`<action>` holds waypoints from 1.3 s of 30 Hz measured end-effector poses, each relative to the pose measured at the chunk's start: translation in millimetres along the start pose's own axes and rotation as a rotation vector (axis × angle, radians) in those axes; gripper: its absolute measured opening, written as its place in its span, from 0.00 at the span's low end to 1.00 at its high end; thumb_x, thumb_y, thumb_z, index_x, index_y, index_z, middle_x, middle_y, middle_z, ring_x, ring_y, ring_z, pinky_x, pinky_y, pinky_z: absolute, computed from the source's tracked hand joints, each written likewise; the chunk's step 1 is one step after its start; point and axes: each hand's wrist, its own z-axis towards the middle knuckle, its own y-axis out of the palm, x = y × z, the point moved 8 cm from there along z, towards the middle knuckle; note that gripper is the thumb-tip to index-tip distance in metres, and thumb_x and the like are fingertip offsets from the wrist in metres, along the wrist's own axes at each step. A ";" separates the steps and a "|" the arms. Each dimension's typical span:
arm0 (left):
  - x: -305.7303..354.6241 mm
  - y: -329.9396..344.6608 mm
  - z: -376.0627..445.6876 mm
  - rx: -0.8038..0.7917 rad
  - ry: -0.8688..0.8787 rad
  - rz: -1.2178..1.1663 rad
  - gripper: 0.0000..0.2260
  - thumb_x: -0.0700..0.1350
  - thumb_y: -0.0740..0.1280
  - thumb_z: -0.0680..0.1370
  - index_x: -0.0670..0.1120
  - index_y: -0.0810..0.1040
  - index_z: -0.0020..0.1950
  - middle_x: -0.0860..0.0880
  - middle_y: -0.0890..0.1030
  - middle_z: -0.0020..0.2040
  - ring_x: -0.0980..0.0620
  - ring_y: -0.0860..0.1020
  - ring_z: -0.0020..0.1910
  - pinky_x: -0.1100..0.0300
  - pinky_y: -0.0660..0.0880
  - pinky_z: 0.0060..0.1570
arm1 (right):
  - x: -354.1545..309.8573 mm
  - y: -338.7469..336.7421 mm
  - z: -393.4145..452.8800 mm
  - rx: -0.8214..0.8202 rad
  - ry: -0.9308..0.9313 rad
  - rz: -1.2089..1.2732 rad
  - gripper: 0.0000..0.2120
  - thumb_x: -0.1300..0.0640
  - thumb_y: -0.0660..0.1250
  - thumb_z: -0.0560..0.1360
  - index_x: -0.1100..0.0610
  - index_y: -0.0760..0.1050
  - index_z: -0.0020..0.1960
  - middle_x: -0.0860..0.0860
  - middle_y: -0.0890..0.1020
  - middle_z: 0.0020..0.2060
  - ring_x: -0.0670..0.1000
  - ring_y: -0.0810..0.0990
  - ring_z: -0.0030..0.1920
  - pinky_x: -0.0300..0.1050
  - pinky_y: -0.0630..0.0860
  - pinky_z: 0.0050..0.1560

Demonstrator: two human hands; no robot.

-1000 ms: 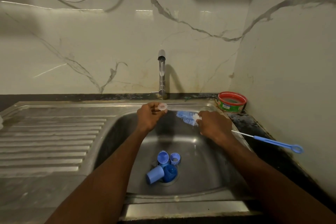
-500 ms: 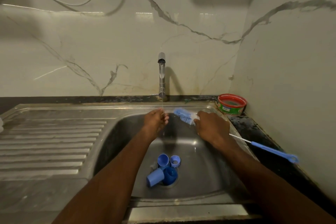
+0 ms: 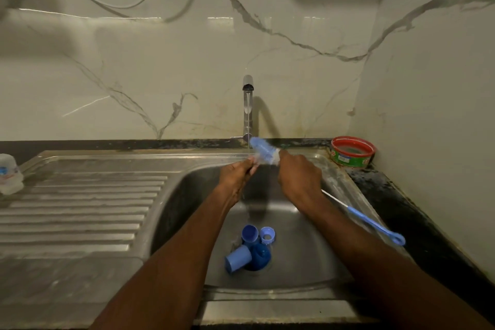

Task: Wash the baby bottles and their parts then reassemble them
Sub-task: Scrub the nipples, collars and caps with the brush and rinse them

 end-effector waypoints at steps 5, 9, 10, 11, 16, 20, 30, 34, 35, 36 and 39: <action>-2.9 -2.1 6.9 0.024 -0.063 -0.139 0.08 0.43 0.71 0.79 0.40 0.83 0.55 0.42 0.86 0.53 0.51 0.85 0.51 0.61 0.82 0.50 | 6.8 3.1 -5.3 -0.055 -0.035 0.058 0.14 0.55 0.64 0.79 0.53 0.71 0.64 0.56 0.82 0.54 0.57 0.80 0.48 0.47 0.71 0.42; -2.1 9.8 -4.5 -0.057 -0.111 -0.196 0.09 0.41 0.69 0.80 0.37 0.82 0.57 0.41 0.86 0.50 0.52 0.85 0.46 0.64 0.82 0.42 | -1.3 10.7 -11.9 -0.081 -0.052 0.074 0.14 0.55 0.64 0.79 0.53 0.72 0.64 0.56 0.81 0.54 0.56 0.79 0.46 0.46 0.68 0.41; 1.2 12.8 -6.4 -0.088 -0.104 -0.190 0.10 0.41 0.69 0.80 0.37 0.82 0.58 0.41 0.86 0.51 0.52 0.85 0.47 0.63 0.83 0.43 | 1.0 8.0 -8.2 -0.057 -0.028 0.086 0.14 0.55 0.64 0.79 0.53 0.73 0.64 0.56 0.82 0.54 0.57 0.80 0.49 0.46 0.69 0.42; 4.0 14.6 -7.0 -0.107 -0.086 -0.172 0.10 0.42 0.69 0.80 0.38 0.82 0.58 0.41 0.86 0.51 0.52 0.85 0.48 0.63 0.83 0.46 | 4.1 5.4 -4.3 -0.037 -0.006 0.085 0.14 0.55 0.64 0.79 0.53 0.73 0.64 0.56 0.82 0.54 0.58 0.81 0.50 0.46 0.69 0.42; 14.5 -6.1 -0.1 0.027 0.139 0.234 0.10 0.46 0.71 0.79 0.40 0.84 0.54 0.44 0.87 0.48 0.49 0.86 0.51 0.56 0.81 0.54 | 14.7 -11.0 -1.6 0.055 -0.003 0.017 0.14 0.56 0.62 0.79 0.52 0.71 0.65 0.55 0.82 0.53 0.59 0.82 0.51 0.49 0.69 0.42; 37.9 -15.0 -8.2 0.189 0.465 0.914 0.10 0.47 0.78 0.73 0.46 0.82 0.48 0.52 0.84 0.41 0.57 0.83 0.42 0.63 0.79 0.45 | 21.8 -8.5 -12.8 0.022 -0.070 -0.022 0.14 0.55 0.61 0.80 0.52 0.70 0.66 0.54 0.82 0.52 0.57 0.81 0.48 0.48 0.70 0.40; 47.1 -5.5 -14.1 0.174 0.577 0.941 0.18 0.47 0.79 0.73 0.47 0.80 0.60 0.54 0.84 0.48 0.60 0.82 0.45 0.68 0.79 0.47 | 34.7 -7.9 -10.9 0.034 -0.089 -0.017 0.14 0.53 0.64 0.79 0.50 0.71 0.64 0.52 0.82 0.50 0.55 0.81 0.46 0.49 0.73 0.40; 52.6 -10.9 -13.0 0.203 0.577 0.843 0.17 0.47 0.80 0.71 0.46 0.82 0.58 0.53 0.84 0.47 0.62 0.81 0.44 0.73 0.77 0.43 | 34.6 -5.0 -10.5 0.024 -0.095 -0.019 0.15 0.52 0.64 0.79 0.50 0.71 0.65 0.52 0.82 0.51 0.55 0.81 0.47 0.50 0.74 0.42; 48.9 -11.6 -11.8 0.172 0.558 0.903 0.16 0.47 0.79 0.72 0.47 0.82 0.57 0.52 0.85 0.48 0.62 0.81 0.44 0.71 0.78 0.45 | 34.6 -3.3 -10.7 0.006 -0.095 -0.023 0.15 0.52 0.64 0.79 0.50 0.71 0.65 0.52 0.82 0.52 0.55 0.81 0.48 0.50 0.74 0.43; 46.1 -11.5 -11.8 0.143 0.548 0.968 0.16 0.48 0.79 0.73 0.47 0.83 0.58 0.50 0.86 0.49 0.61 0.82 0.44 0.67 0.79 0.48 | 34.6 -1.2 -11.0 -0.018 -0.100 -0.037 0.14 0.51 0.63 0.79 0.50 0.72 0.64 0.52 0.82 0.53 0.55 0.81 0.49 0.50 0.75 0.45; 45.2 -8.0 -17.4 0.052 0.510 1.156 0.15 0.46 0.72 0.79 0.46 0.81 0.65 0.45 0.85 0.55 0.57 0.80 0.49 0.64 0.76 0.52 | 29.9 4.7 -14.8 -0.104 -0.151 -0.138 0.15 0.47 0.63 0.79 0.48 0.74 0.64 0.53 0.81 0.55 0.56 0.81 0.51 0.50 0.74 0.47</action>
